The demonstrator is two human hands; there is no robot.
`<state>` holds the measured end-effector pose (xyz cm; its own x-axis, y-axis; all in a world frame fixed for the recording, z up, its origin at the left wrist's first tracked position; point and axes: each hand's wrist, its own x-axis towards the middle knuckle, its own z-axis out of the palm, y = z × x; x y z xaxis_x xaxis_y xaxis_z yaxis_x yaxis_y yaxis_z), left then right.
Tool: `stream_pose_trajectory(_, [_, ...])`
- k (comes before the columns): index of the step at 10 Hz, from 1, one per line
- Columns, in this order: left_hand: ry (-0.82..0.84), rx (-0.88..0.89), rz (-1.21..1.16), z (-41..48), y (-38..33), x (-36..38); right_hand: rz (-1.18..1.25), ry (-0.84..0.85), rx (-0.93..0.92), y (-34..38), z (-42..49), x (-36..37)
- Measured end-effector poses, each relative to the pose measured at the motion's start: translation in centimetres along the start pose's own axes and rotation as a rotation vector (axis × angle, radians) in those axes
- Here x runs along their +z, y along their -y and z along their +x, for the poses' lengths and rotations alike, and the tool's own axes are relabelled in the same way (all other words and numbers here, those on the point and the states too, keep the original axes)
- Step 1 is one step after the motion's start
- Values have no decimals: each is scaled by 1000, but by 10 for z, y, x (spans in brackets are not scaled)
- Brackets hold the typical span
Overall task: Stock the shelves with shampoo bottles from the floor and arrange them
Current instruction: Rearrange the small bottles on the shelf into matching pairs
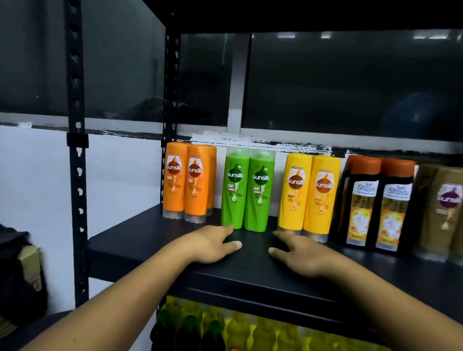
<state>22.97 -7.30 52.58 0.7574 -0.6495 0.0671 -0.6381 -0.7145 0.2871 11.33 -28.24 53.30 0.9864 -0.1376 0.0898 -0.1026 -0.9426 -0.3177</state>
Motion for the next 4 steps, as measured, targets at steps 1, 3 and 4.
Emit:
stream_pose_trajectory(1, [72,83,38,-17,-27,0,-76,26,24,-14,-39,-9])
stream_pose_trajectory(3, [126,196,115,-20,-90,14,-121,31,122,-40,-84,-28])
stream_pose_trajectory(4, [116,204,122,-14,-113,24,-86,-22,159,-48,-85,-23])
